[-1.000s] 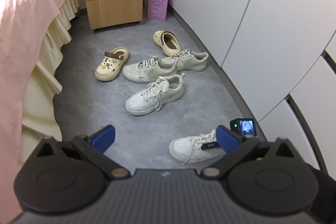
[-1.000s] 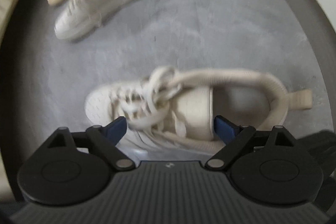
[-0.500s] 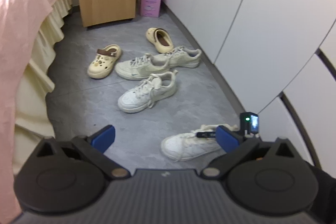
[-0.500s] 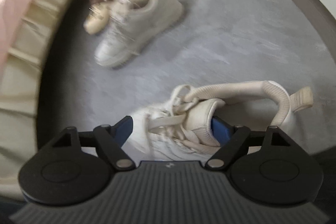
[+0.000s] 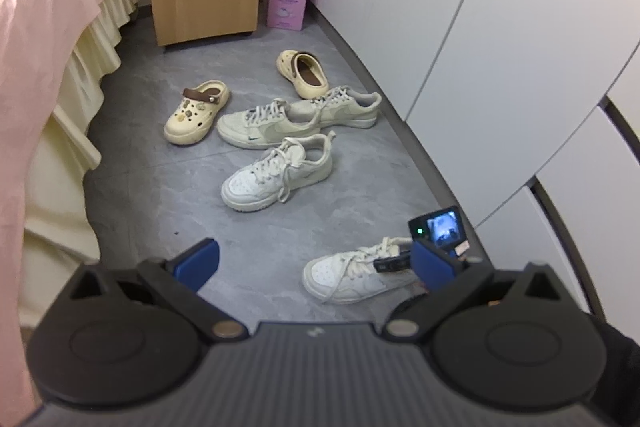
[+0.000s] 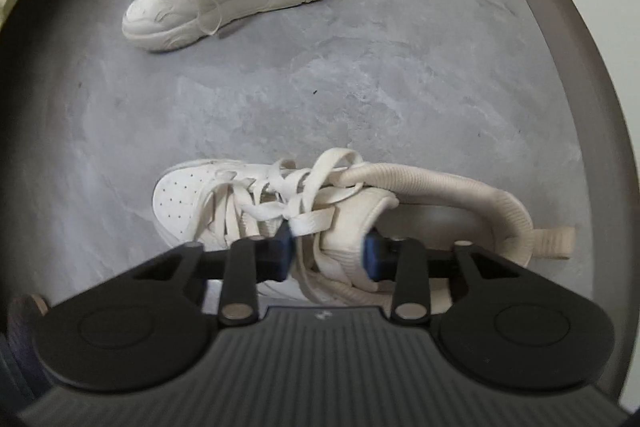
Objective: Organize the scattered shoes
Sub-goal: 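Carry the white sneaker with the right gripper along the wardrobe base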
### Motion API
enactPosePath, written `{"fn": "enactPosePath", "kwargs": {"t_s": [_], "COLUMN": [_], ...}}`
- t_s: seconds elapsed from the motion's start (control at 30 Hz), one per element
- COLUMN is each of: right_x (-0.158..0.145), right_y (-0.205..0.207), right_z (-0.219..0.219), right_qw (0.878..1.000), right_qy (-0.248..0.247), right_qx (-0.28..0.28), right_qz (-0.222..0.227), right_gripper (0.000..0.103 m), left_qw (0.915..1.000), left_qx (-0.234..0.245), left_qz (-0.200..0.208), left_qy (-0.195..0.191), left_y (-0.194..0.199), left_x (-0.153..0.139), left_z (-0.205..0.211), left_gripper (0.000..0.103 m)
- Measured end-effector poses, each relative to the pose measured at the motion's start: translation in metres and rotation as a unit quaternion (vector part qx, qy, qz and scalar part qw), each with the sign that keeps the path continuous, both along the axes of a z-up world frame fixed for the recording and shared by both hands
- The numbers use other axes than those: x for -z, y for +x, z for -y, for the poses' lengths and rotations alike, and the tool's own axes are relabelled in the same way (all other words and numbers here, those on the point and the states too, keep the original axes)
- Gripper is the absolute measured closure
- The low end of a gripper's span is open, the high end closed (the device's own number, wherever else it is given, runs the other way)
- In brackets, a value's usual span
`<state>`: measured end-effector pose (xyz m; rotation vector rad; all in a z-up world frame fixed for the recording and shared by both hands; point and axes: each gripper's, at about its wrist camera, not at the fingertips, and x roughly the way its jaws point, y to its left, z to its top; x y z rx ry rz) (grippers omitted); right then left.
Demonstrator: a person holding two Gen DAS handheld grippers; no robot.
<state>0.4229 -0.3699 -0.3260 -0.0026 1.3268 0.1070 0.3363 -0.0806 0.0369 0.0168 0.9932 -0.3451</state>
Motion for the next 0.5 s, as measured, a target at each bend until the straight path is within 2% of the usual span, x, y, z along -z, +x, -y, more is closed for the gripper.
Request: {"fn": "enactPosePath", "kwargs": {"t_s": [0.13, 0.5], "right_x": [-0.006, -0.011], "right_y": [0.0, -0.015], "right_z": [0.01, 0.069], "right_qw": [1.0, 0.996], "right_qy": [-0.014, -0.065], "right_qx": [-0.013, -0.063], "right_qz": [-0.003, -0.026], "right_gripper": [0.076, 0.076], "left_qw": [1.0, 0.9999], "left_qx": [0.006, 0.005], "left_qz": [-0.002, -0.009], "left_qy": [0.004, 0.003], "left_y": [-0.002, 0.0], "left_x": [0.001, 0.006], "left_z": [0.002, 0.002], "left_gripper": [0.0, 0.0]}}
